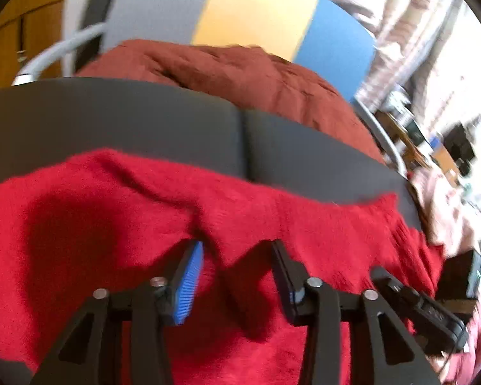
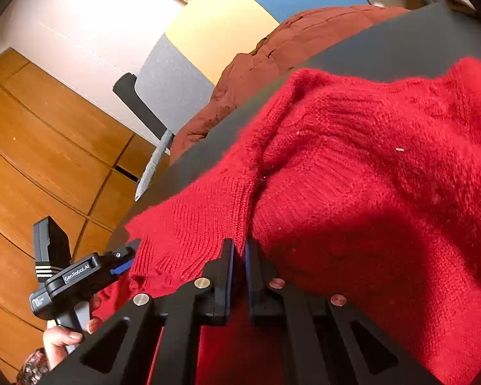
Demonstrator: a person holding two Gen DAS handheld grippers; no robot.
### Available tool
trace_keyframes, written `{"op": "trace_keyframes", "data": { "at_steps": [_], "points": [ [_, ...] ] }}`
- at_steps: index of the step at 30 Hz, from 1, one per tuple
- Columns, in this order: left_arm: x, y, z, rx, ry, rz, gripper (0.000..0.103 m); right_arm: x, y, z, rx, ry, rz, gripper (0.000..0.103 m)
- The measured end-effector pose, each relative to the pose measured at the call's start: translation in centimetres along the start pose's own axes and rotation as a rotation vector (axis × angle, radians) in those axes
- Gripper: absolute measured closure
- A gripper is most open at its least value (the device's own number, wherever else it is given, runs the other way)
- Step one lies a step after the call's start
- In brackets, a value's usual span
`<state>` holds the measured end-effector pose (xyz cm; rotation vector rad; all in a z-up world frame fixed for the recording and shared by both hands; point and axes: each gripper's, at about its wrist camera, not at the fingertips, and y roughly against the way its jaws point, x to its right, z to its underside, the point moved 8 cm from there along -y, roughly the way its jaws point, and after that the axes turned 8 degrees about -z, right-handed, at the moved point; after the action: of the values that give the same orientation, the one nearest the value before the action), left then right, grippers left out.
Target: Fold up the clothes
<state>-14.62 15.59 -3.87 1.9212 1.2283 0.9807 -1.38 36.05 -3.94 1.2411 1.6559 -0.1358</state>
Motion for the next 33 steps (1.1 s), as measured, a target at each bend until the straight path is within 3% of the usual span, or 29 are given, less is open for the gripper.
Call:
{"op": "trace_keyframes", "data": {
  "at_steps": [1, 7, 10, 12, 15, 16, 18, 20, 21, 22, 25, 27, 29, 31, 32, 33],
  "points": [
    [0.3, 0.1, 0.1, -0.006, -0.012, 0.02, 0.096, 0.1, 0.3, 0.1, 0.001, 0.001, -0.001, 0.098],
    [-1.6, 2.7, 0.6, 0.011, 0.076, 0.102, 0.097, 0.0, 0.2, 0.2, 0.008, -0.006, -0.011, 0.098],
    [-2.2, 0.7, 1.7, -0.03, 0.013, 0.026, 0.094, -0.1, -0.1, 0.0, 0.01, -0.007, -0.011, 0.098],
    [-2.0, 1.4, 1.5, 0.011, -0.035, -0.019, 0.091, -0.1, -0.3, 0.0, 0.01, -0.005, -0.008, 0.098],
    [-1.8, 3.9, 0.9, 0.12, -0.055, -0.165, 0.086, -0.2, -0.5, -0.1, 0.009, -0.003, -0.006, 0.098],
    [-1.4, 5.1, 0.6, 0.176, -0.044, -0.177, 0.085, -0.2, -0.5, -0.2, 0.01, -0.005, -0.012, 0.095],
    [0.4, 7.0, 0.0, 0.27, -0.053, -0.124, 0.079, -0.6, -0.3, -0.2, 0.01, -0.004, -0.018, 0.086],
    [3.5, 7.2, 0.0, 0.3, -0.135, -0.067, 0.079, -1.6, 0.4, -0.9, 0.024, 0.011, -0.028, 0.062],
    [4.8, 6.6, 0.2, 0.294, -0.175, -0.048, 0.079, -2.1, 0.9, -1.6, 0.052, 0.011, -0.04, 0.042],
    [5.9, 5.5, 0.6, 0.281, -0.224, -0.048, 0.079, -2.5, 1.4, -2.6, 0.086, 0.003, -0.056, 0.033],
    [8.8, 2.0, 2.1, 0.233, -0.369, -0.053, 0.079, -1.9, 0.6, -5.1, 0.069, -0.122, -0.098, 0.029],
    [9.0, -0.1, 3.6, 0.166, -0.408, -0.063, 0.078, -0.9, -1.2, -5.8, 0.004, -0.19, -0.086, 0.028],
    [8.9, 0.1, 3.4, 0.181, -0.389, -0.053, 0.078, 0.0, -3.2, -6.3, -0.061, -0.23, -0.067, 0.031],
    [8.9, -0.3, 3.4, 0.182, -0.386, -0.054, 0.077, 0.2, -4.3, -7.2, -0.071, -0.223, -0.058, 0.047],
    [8.8, -0.3, 3.4, 0.187, -0.386, -0.059, 0.077, 0.2, -4.6, -7.7, -0.07, -0.203, -0.035, 0.056],
    [8.6, -0.3, 3.5, 0.188, -0.384, -0.057, 0.077, 0.3, -4.8, -8.3, -0.064, -0.168, 0.006, 0.081]
  ]
}}
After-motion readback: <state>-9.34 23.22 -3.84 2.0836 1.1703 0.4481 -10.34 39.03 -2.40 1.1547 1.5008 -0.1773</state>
